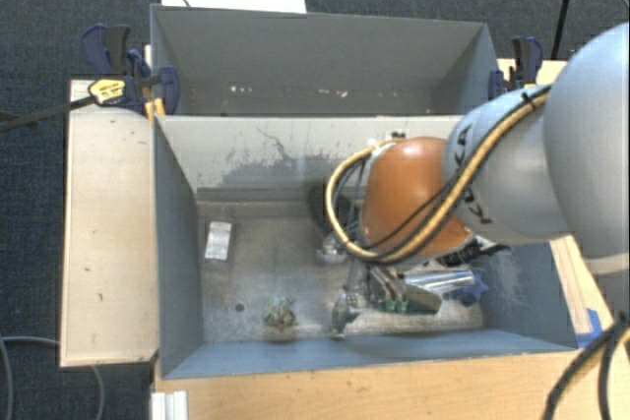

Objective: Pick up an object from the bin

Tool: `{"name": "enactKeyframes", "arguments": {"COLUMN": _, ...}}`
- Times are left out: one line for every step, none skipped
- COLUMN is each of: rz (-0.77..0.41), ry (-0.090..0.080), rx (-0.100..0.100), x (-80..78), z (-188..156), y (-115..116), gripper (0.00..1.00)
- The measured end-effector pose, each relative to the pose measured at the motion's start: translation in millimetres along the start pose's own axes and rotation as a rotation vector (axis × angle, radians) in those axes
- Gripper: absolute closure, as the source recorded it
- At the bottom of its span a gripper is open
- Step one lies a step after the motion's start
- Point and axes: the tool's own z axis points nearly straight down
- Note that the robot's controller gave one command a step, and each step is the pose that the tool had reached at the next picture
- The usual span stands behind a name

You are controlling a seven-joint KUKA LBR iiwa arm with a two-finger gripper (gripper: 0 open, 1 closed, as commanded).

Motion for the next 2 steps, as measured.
{"name": "enactKeyframes", "arguments": {"rz": -0.140, "ry": 0.000, "rx": 0.004, "x": -8.2, "z": -11.6, "y": -126.3, "gripper": 0.00}}
{"name": "enactKeyframes", "arguments": {"rz": -0.139, "ry": 0.002, "rx": 0.000, "x": -7.7, "z": -11.1, "y": -121.1, "gripper": 1.00}}
